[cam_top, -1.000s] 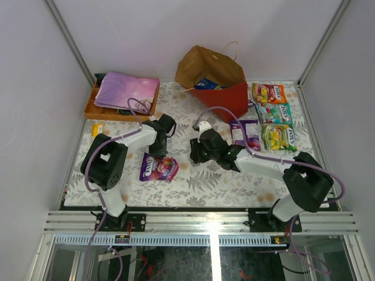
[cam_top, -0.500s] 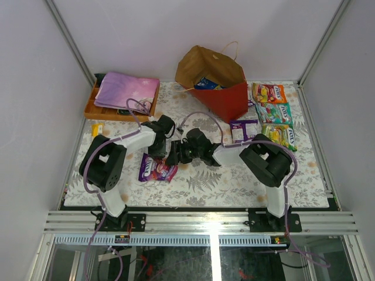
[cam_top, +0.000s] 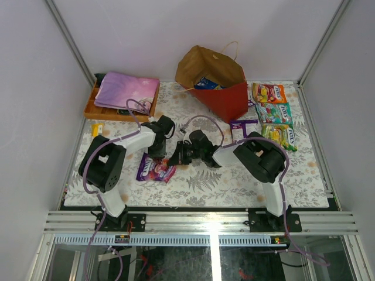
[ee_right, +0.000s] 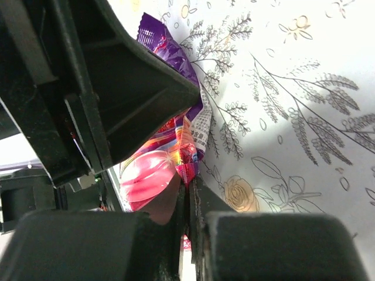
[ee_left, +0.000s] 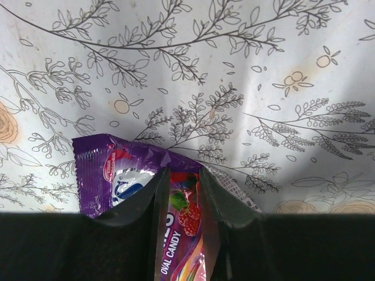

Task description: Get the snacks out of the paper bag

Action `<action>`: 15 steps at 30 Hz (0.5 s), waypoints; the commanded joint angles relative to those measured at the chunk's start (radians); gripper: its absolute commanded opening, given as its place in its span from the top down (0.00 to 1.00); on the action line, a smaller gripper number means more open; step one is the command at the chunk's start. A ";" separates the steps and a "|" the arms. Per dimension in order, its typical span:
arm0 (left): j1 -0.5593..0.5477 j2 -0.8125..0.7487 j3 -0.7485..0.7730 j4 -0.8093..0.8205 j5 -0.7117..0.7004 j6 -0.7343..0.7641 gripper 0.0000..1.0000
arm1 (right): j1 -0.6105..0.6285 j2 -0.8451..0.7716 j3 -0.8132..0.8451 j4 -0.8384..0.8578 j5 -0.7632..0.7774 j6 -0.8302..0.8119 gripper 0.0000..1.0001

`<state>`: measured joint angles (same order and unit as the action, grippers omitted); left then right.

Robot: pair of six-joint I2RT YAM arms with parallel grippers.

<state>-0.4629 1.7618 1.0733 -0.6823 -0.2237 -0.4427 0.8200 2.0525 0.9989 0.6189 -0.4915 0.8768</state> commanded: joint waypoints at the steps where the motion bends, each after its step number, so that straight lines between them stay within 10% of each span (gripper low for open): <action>1: 0.010 0.034 -0.049 -0.060 -0.031 0.019 0.76 | -0.066 -0.095 -0.061 0.109 -0.055 0.048 1.00; 15: 0.001 0.081 -0.050 -0.073 -0.062 0.019 0.76 | -0.254 -0.331 -0.341 0.223 0.063 0.049 1.00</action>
<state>-0.4866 1.7798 1.0798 -0.5991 -0.1387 -0.4664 0.6373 1.8454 0.7113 0.7216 -0.5232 0.9318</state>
